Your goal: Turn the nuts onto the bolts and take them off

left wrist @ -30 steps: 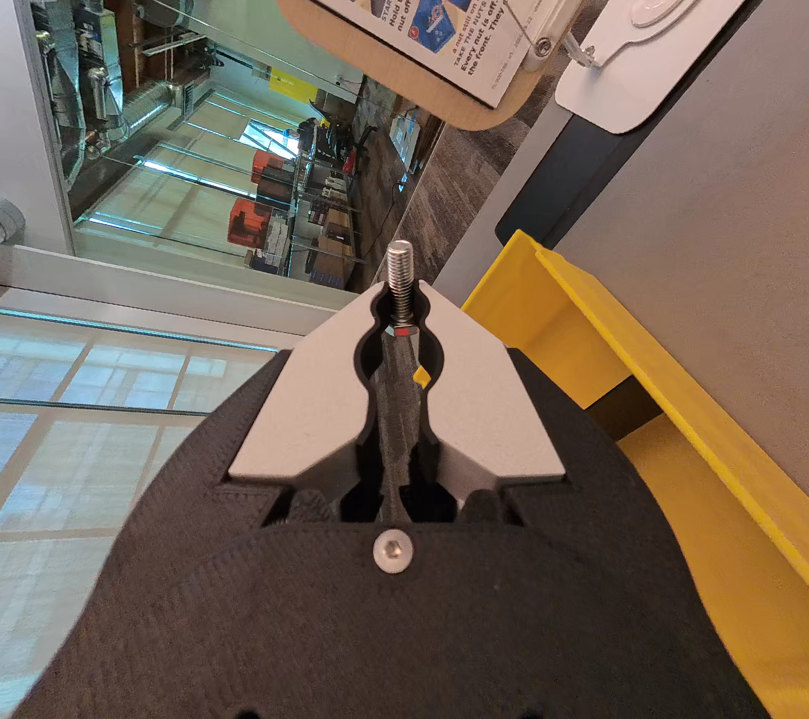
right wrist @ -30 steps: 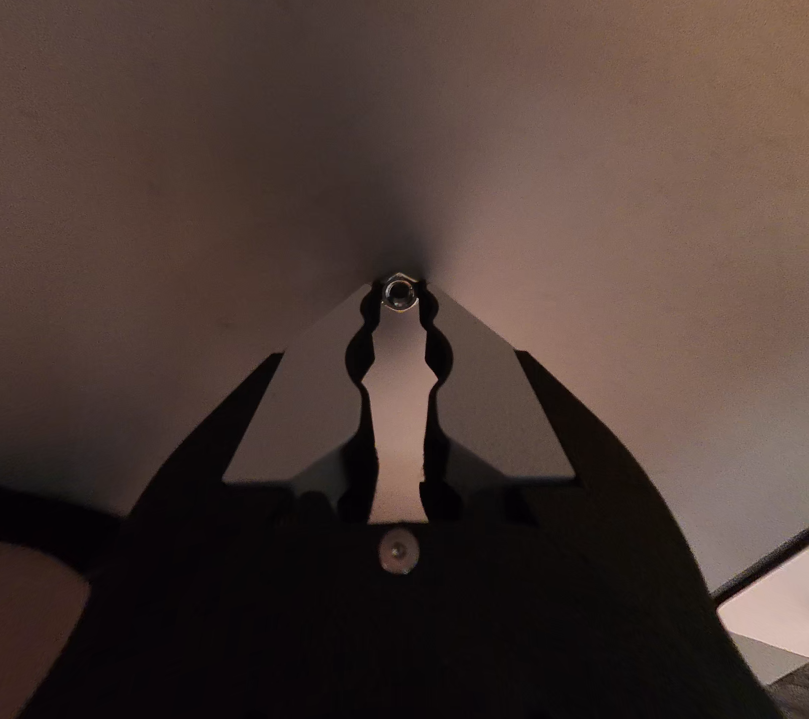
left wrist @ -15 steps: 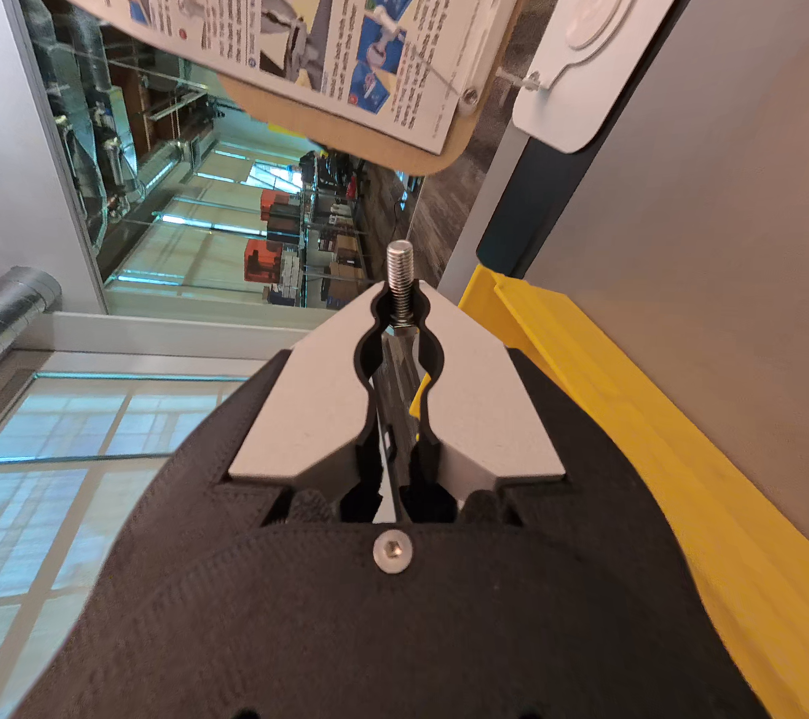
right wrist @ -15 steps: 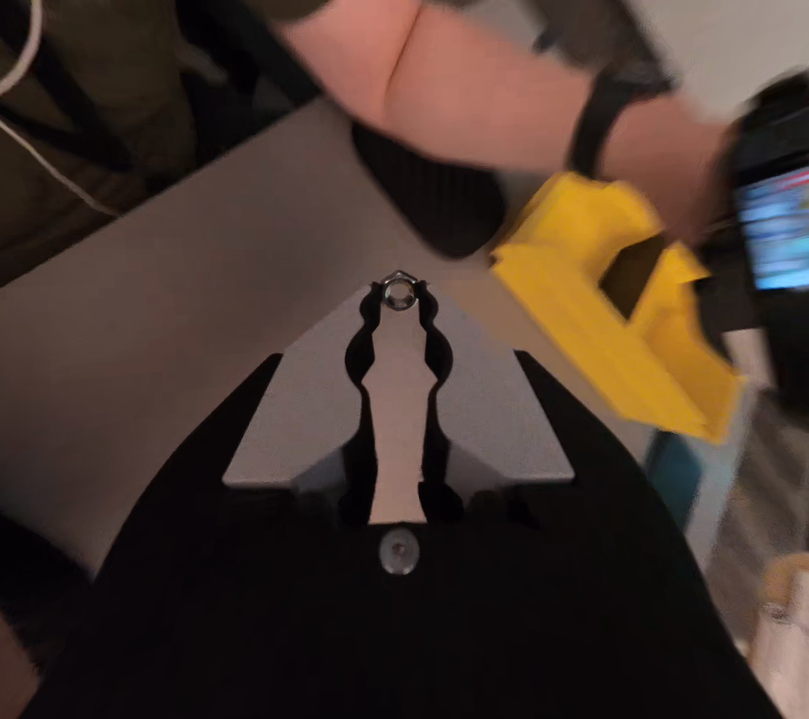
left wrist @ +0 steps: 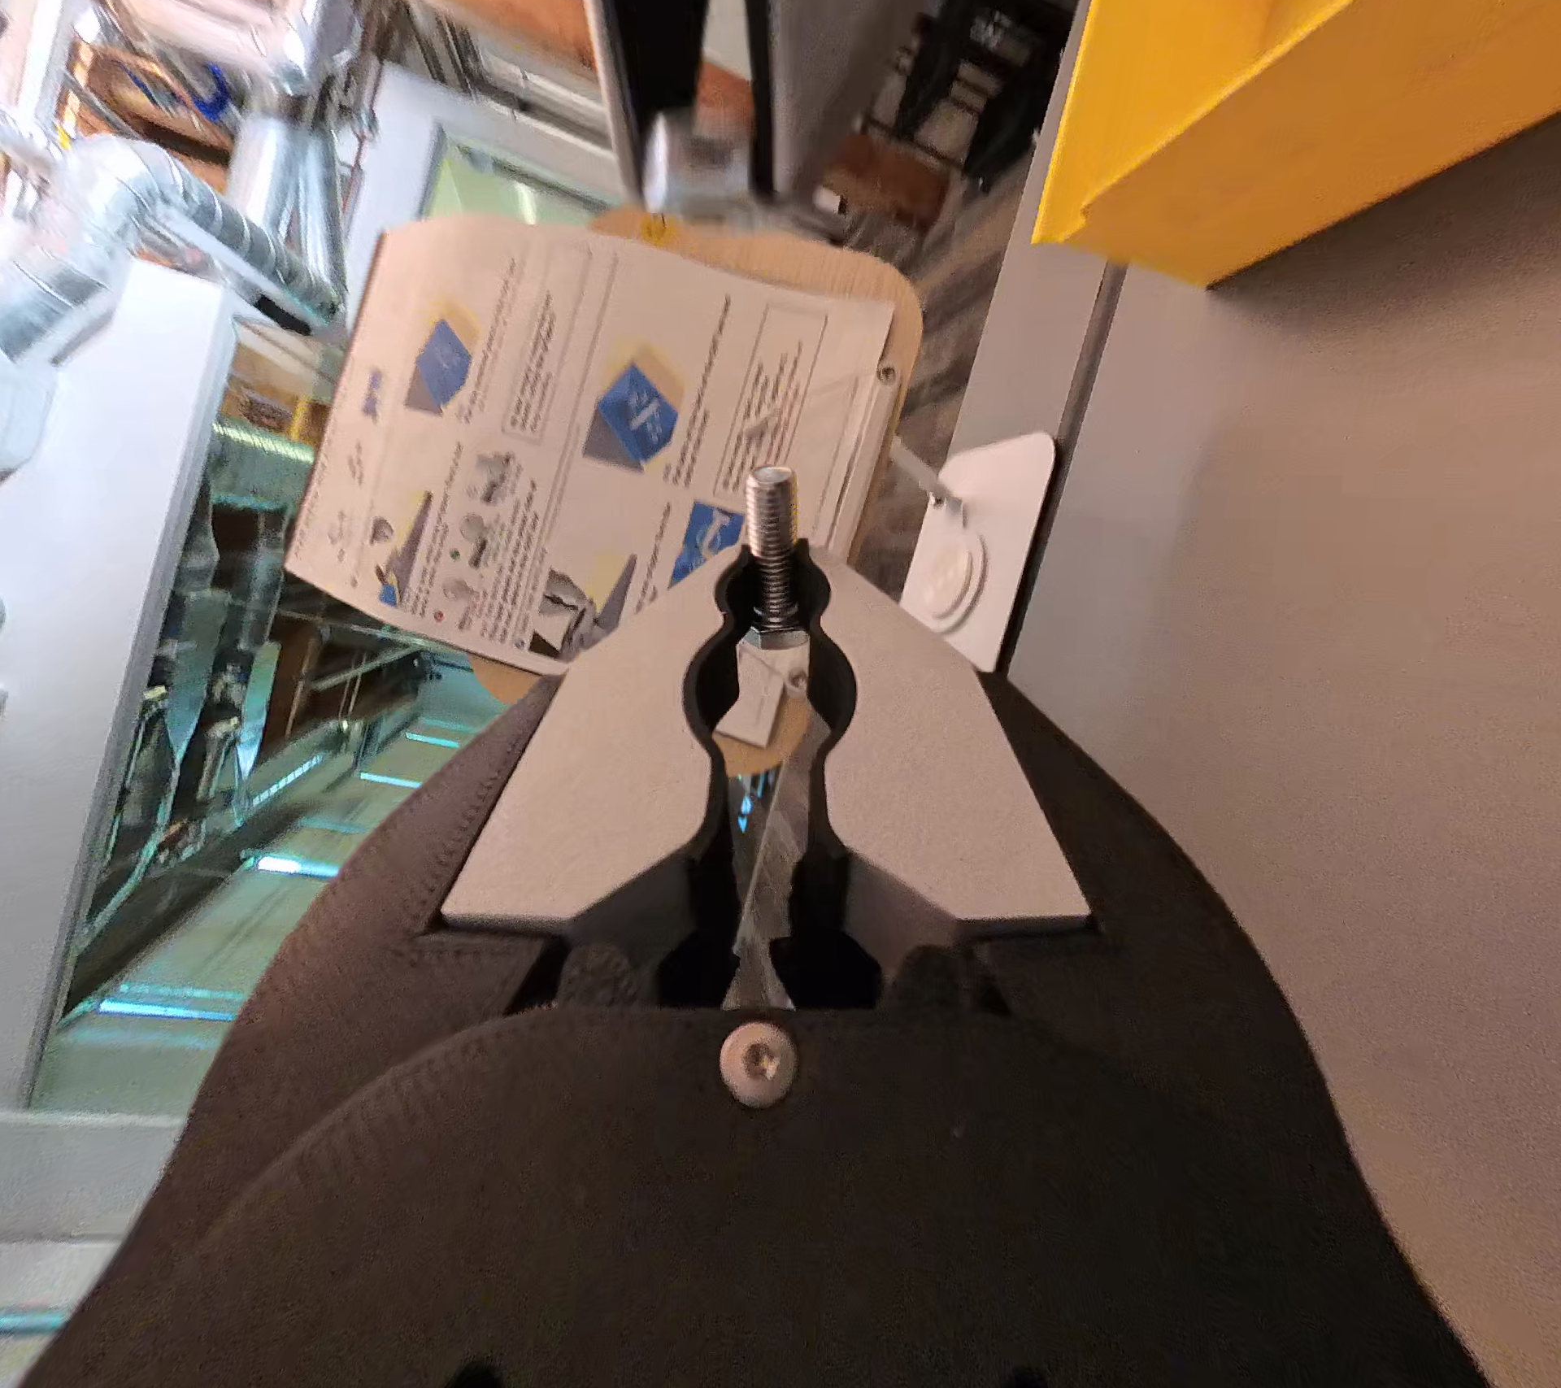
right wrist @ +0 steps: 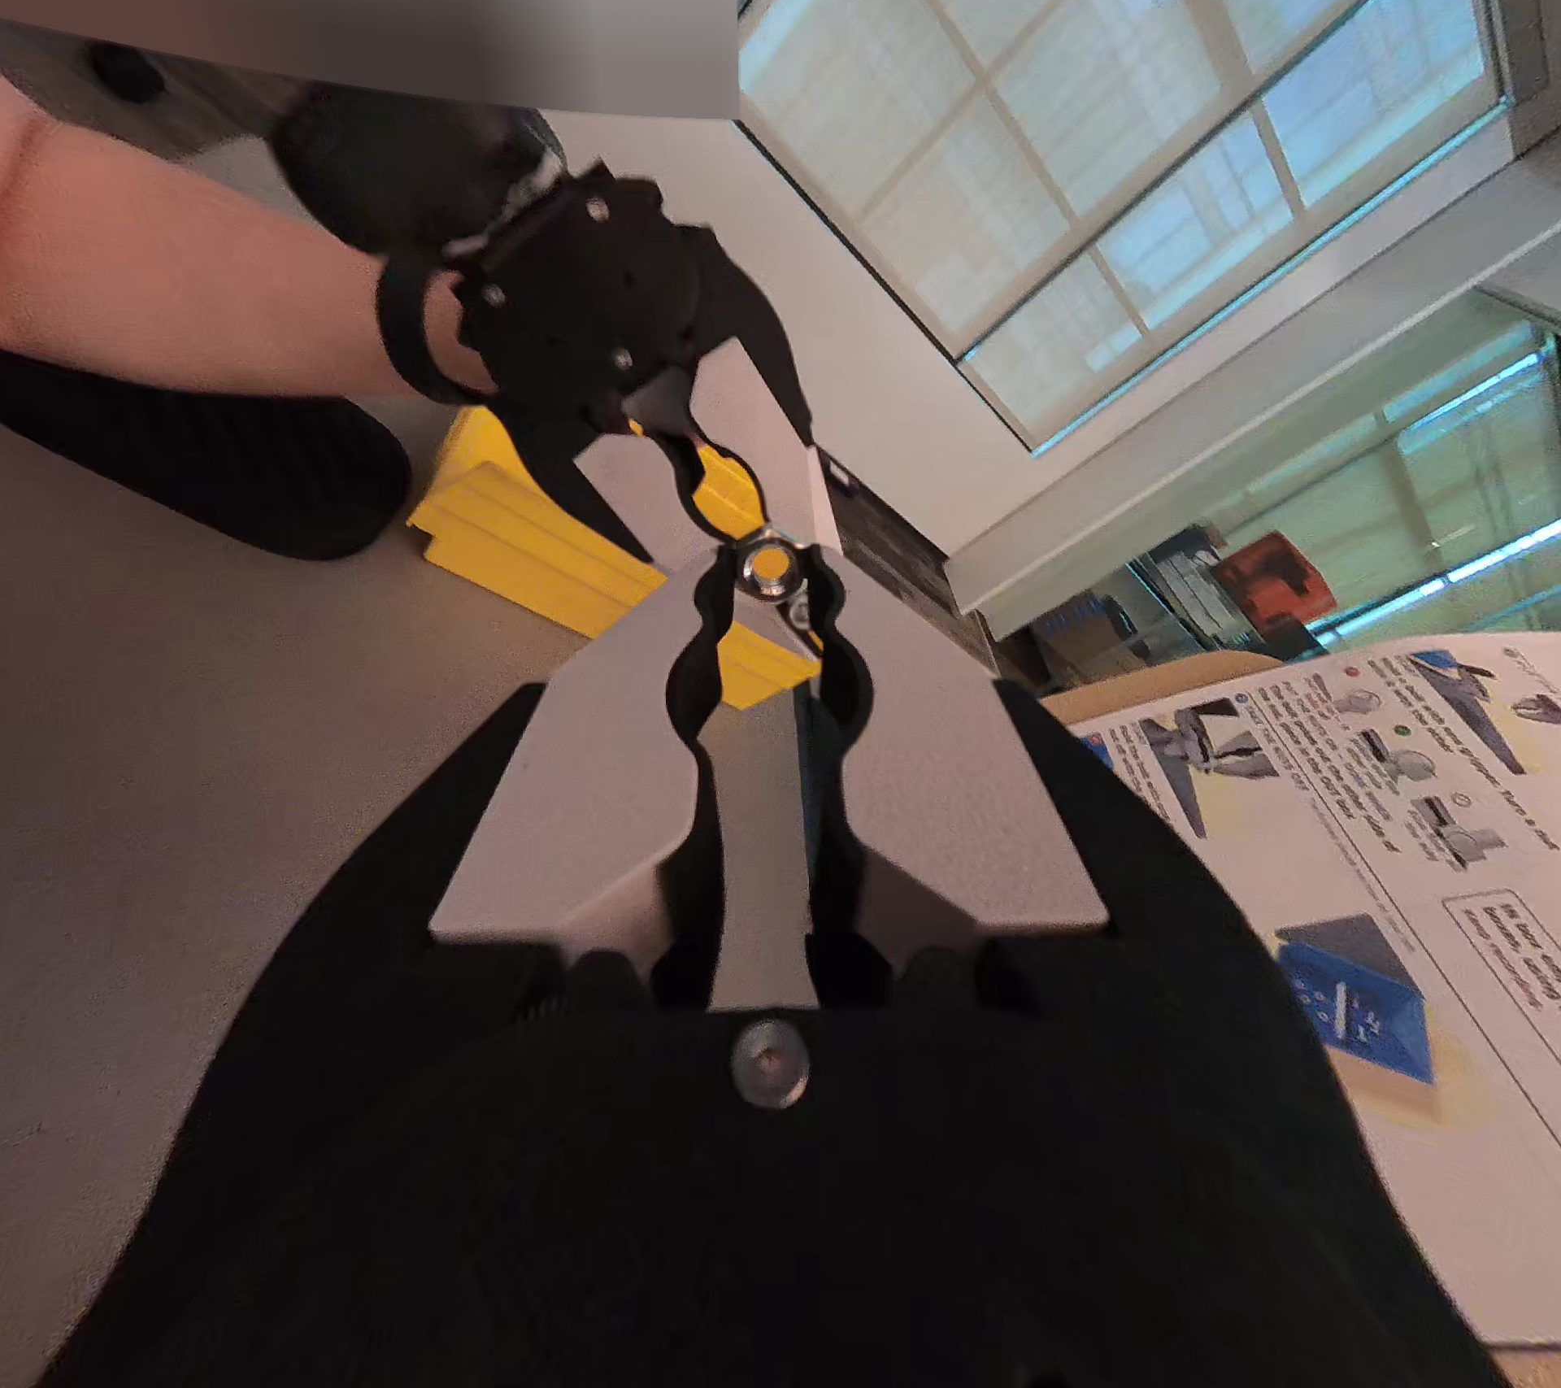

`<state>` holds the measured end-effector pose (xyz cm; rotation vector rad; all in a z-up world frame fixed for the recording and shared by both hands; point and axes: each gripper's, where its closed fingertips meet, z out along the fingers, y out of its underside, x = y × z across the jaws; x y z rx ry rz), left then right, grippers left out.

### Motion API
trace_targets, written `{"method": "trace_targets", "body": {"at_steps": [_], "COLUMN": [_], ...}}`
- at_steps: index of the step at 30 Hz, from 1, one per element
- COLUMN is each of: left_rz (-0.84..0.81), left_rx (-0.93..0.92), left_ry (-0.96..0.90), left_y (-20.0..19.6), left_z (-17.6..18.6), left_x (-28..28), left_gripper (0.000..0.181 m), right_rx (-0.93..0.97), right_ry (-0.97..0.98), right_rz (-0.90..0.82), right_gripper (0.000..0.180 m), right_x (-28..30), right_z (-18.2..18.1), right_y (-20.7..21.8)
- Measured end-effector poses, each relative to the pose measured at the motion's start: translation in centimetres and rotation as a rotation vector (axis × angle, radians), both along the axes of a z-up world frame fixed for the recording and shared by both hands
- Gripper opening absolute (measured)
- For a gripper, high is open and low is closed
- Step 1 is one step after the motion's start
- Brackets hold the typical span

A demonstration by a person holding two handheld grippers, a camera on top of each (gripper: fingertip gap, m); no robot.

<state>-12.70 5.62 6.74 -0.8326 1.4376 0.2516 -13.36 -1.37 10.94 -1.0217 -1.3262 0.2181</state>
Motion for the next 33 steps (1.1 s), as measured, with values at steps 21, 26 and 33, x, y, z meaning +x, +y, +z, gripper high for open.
{"method": "trace_targets", "body": {"at_steps": [21,26,33], "left_rz": [-0.037,-0.072,-0.238], "left_rx": [0.036,0.005,-0.157], "left_ry": [0.060,0.139,0.225], "left_y": [-1.7,-1.8,-3.5], "left_z": [-0.3,-1.8,-3.8], "left_x": [0.7,0.6,-0.1], "left_gripper": [0.007,0.007,0.007], "right_rx": [0.229,0.285,0.276], "right_ry": [-0.335,-0.447,-0.521], "right_rz": [-0.288,-0.272,-0.182], "right_gripper": [0.016,0.016,0.016], "right_x": [-0.1,-0.3,-1.0], "right_z": [-2.9,-4.4,-6.1], "right_y": [2.5,2.3,1.0]}}
